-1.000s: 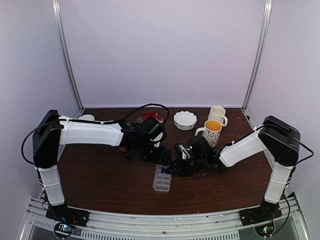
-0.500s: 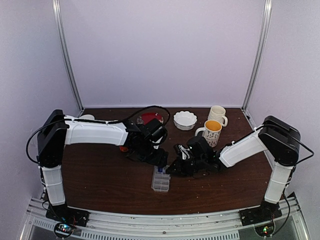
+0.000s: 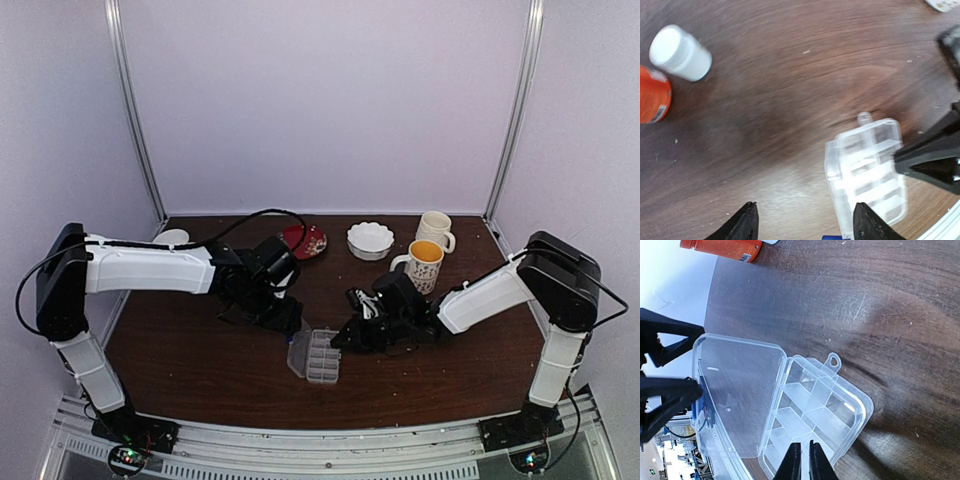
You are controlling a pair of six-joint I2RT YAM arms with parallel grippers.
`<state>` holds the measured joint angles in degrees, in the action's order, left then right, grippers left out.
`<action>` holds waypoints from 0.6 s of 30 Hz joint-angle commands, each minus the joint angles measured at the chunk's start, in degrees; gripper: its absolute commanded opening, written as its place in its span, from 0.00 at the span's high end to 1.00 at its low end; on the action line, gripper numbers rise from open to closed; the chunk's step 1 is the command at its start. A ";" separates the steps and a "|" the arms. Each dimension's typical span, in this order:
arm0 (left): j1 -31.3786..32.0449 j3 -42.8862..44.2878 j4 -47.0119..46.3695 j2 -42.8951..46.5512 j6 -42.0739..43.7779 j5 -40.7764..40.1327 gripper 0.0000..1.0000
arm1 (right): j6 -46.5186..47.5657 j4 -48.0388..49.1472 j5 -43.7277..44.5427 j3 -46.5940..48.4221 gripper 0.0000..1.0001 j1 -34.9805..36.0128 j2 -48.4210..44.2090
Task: Sort the pills into containers
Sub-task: Adjust the lid of the pill container at the center of the board.
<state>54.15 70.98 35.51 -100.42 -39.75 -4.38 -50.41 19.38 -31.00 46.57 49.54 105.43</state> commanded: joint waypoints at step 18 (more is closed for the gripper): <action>-5.55 -13.69 -14.74 -2.29 1.21 9.88 0.34 | 2.87 -5.91 2.56 1.32 0.90 0.73 -0.39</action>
<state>48.90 58.70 23.42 -100.68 -39.64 6.31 -48.80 17.28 -30.52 47.66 49.87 105.43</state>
